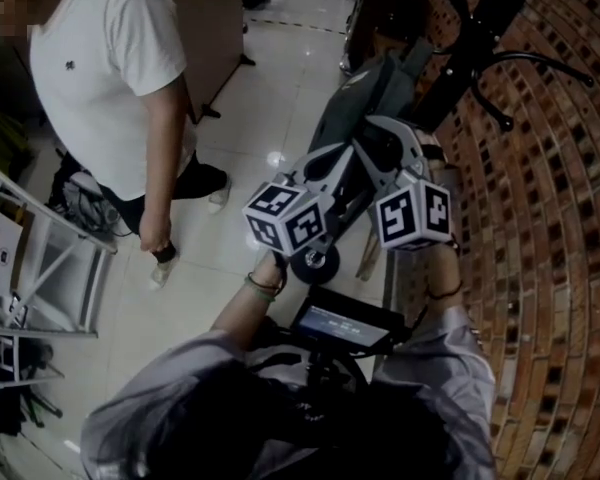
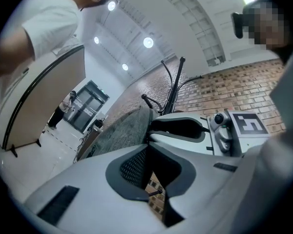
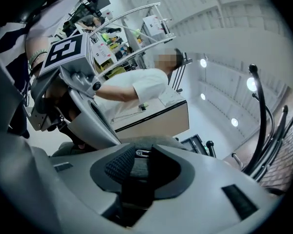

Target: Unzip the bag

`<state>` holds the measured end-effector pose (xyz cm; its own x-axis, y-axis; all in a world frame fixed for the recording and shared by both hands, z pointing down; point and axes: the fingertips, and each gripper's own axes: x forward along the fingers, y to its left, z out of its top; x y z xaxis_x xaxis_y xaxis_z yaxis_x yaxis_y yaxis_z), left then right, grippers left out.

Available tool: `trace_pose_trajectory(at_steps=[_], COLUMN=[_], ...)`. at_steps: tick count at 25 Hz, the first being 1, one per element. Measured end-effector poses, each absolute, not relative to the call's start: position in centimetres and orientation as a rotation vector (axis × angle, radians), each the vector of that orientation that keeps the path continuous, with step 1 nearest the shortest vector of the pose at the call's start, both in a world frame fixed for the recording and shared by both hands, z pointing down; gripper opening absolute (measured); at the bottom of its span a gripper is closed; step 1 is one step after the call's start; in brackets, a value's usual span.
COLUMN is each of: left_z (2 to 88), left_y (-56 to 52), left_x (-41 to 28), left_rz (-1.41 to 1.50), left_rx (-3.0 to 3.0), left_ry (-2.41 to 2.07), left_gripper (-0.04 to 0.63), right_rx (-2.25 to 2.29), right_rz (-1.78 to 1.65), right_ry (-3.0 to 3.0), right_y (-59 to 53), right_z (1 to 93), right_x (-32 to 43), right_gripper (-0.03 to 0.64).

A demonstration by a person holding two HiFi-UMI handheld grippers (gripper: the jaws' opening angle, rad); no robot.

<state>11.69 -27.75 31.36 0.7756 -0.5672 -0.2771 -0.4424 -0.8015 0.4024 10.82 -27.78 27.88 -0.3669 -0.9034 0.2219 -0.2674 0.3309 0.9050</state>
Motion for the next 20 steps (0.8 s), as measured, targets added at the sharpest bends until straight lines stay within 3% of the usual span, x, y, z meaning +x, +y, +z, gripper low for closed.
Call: trace_pose_trajectory(at_steps=[20], left_z=[31.3], left_y=[-27.6], left_x=[11.7], left_rz=[-0.549], left_rx=[2.679], left_ry=[-0.778], left_gripper=[0.009], right_rx=[1.119], right_rz=[-1.11], right_ry=[-1.959], right_y=[-26.2], right_z=[25.2], right_x=[10.4], right_gripper=[0.098])
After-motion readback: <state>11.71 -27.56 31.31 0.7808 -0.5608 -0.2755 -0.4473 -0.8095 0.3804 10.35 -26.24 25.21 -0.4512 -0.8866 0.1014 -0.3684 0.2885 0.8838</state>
